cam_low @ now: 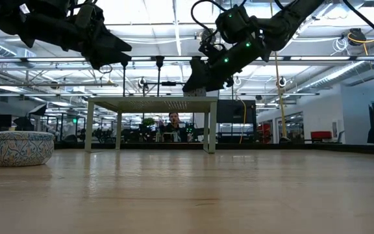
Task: Pick & Place candle stick holders
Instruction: Put the top right red and white scented decorative candle on the shelf, then put the left blue and yellow scented decorative candle on the shelf
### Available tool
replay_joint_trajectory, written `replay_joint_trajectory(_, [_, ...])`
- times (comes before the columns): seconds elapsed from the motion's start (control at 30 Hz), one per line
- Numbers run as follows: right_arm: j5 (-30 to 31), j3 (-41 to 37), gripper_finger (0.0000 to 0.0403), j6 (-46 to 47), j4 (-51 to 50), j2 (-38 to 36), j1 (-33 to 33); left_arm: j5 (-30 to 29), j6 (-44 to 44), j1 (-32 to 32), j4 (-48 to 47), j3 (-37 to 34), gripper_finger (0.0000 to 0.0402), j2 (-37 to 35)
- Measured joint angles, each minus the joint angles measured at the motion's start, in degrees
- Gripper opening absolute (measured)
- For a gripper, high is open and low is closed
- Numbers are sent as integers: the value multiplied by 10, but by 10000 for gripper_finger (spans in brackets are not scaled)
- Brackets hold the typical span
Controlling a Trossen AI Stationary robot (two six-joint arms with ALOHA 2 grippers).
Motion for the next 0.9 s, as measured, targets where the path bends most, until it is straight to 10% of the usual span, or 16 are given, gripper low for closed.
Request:
replay_joint_trajectory(0.47, [-1, -1, 318, -28, 42, -9, -1, 23, 1, -16, -84, 0, 237, 0])
replay_joint_trajectory(0.9, [-1, 0, 318, -29, 47, -46, 39, 71, 13, -184, -235, 0, 237, 1])
